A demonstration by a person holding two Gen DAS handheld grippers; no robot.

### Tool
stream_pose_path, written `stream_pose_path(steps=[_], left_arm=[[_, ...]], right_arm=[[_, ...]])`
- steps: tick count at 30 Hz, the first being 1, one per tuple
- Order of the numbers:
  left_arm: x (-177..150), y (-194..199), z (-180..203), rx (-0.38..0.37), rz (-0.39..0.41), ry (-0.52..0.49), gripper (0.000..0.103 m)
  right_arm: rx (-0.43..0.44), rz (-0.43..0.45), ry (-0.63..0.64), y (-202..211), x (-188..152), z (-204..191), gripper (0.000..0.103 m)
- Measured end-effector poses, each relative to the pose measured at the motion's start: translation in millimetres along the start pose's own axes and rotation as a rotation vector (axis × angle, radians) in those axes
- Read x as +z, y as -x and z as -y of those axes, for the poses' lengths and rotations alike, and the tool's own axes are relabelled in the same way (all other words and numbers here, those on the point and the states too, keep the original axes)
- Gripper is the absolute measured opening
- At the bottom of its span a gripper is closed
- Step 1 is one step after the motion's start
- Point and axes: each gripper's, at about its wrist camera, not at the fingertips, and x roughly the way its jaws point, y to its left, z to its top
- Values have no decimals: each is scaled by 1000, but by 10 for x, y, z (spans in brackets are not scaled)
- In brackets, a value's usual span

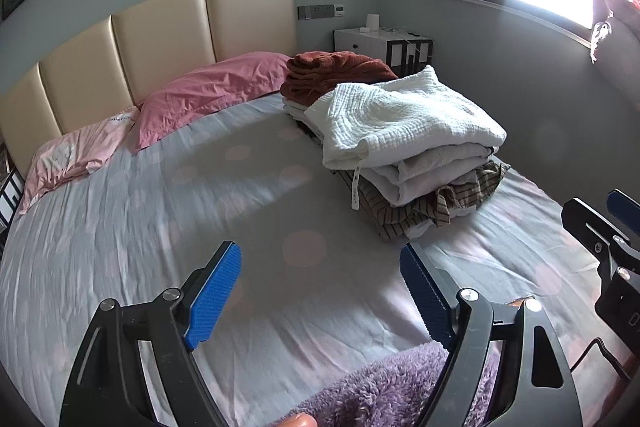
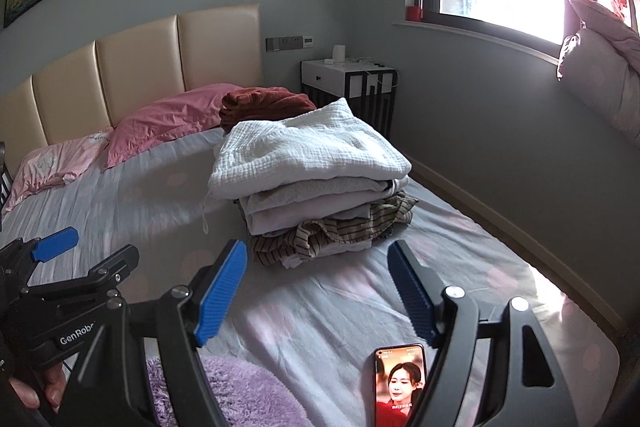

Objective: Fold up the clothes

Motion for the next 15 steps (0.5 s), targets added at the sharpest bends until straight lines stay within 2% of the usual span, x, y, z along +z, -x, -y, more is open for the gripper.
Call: stream_pose_path(steps=[15], left_arm=[[-108, 202, -97, 18, 17, 8, 83]], right_arm=[[-8, 35, 56, 273, -90, -236, 73]])
